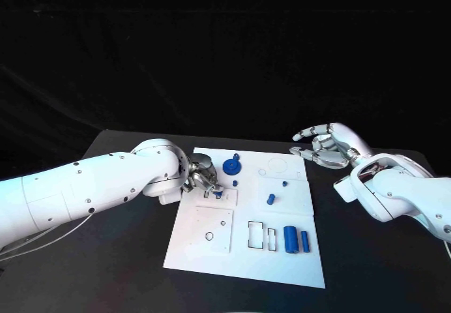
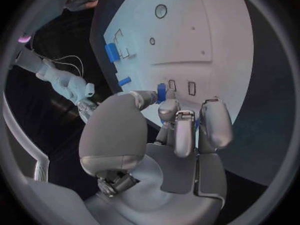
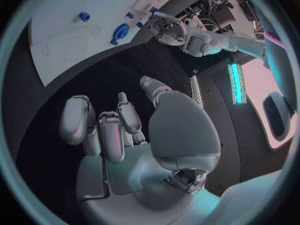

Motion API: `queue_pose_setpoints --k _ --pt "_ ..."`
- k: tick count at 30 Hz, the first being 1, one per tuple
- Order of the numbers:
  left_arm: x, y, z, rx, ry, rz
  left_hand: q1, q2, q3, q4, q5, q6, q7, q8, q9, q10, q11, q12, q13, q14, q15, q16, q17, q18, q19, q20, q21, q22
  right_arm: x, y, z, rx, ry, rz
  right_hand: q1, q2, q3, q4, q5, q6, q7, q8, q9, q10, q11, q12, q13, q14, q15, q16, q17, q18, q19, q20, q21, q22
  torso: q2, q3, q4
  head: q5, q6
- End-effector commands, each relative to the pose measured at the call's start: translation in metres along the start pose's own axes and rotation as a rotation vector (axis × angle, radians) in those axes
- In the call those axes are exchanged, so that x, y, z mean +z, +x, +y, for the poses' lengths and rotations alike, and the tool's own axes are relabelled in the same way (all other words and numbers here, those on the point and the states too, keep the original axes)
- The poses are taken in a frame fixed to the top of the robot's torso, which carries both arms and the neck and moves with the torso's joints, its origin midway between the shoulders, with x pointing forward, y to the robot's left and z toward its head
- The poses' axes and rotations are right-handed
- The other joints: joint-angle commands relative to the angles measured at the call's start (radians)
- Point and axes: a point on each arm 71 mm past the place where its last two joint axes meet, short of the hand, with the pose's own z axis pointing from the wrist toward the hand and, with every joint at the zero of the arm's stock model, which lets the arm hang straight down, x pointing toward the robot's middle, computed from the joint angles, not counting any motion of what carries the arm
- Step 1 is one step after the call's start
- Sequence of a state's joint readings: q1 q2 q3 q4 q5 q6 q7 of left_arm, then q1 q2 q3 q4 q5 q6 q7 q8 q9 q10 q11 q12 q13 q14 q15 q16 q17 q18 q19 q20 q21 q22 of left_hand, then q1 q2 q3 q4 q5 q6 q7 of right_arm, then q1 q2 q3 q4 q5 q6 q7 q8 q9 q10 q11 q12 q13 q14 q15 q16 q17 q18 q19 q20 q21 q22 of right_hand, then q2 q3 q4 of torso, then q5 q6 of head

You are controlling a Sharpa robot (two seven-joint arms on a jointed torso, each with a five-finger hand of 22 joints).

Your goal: Assemble the parts on the task board

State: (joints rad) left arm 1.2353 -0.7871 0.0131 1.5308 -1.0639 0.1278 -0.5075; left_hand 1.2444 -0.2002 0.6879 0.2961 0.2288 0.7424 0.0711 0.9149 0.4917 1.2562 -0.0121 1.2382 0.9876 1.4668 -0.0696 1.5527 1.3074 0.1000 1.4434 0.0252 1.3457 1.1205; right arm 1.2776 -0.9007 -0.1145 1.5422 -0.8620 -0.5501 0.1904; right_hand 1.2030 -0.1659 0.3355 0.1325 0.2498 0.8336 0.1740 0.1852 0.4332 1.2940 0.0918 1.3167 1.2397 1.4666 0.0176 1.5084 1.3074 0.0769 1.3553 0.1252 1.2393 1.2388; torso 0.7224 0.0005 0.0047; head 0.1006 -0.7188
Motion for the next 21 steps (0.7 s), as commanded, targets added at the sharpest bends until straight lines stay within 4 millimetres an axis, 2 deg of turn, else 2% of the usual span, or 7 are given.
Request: queue_pose_setpoints --k 1,10,21 --pt "-0.0003 -0.0022 -0.002 0.037 0.017 -0.077 -0.013 -0.001 0.196 -0.187 0.007 0.014 -0.007 0.006 0.106 0.014 -0.001 0.01 0.007 0.096 -0.007 0.007 0.232 -0.016 0.004 0.003 0.008 0.004 -0.0004 0.0009 0.0005 -0.001 -0.008 0.008 0.01 0.002 -0.005 0.002 0.003 0.006 -0.002 0.006 0.001 0.001 -0.005 -0.001 0.0 0.057 -0.006 -0.005 0.058 0.012 0.001 -0.008 -0.004 -0.002 0.0 -0.0001 -0.0009 0.003 0.001" --pt "0.0026 0.0028 0.0021 0.069 0.002 -0.098 -0.023 -0.008 0.208 -0.191 0.015 0.022 -0.01 0.007 0.108 0.025 -0.004 0.016 0.018 0.096 -0.01 0.006 0.231 -0.016 0.005 0.001 0.009 0.006 -0.0005 0.0007 0.0002 -0.001 -0.007 0.008 0.01 0.002 -0.005 0.003 0.005 0.007 -0.003 0.006 0.001 0.002 -0.005 -0.001 -0.001 0.057 -0.006 -0.006 0.057 0.012 0.001 -0.009 -0.004 -0.001 0.001 -0.0004 -0.0025 0.003 0.0" --pt "0.0058 0.0073 0.0047 0.086 -0.012 -0.077 -0.049 -0.022 0.23 -0.201 0.063 0.035 -0.015 0.011 0.117 0.037 -0.009 0.02 0.026 0.095 -0.015 0.006 0.229 -0.016 0.005 -0.004 0.009 0.005 -0.0006 0.0006 0.0 -0.001 -0.006 0.007 0.01 0.002 -0.005 0.003 0.005 0.007 -0.003 0.006 0.001 0.002 -0.005 -0.001 -0.001 0.057 -0.006 -0.006 0.057 0.012 0.001 -0.009 -0.004 -0.001 0.002 -0.0008 -0.0016 0.0 -0.002"
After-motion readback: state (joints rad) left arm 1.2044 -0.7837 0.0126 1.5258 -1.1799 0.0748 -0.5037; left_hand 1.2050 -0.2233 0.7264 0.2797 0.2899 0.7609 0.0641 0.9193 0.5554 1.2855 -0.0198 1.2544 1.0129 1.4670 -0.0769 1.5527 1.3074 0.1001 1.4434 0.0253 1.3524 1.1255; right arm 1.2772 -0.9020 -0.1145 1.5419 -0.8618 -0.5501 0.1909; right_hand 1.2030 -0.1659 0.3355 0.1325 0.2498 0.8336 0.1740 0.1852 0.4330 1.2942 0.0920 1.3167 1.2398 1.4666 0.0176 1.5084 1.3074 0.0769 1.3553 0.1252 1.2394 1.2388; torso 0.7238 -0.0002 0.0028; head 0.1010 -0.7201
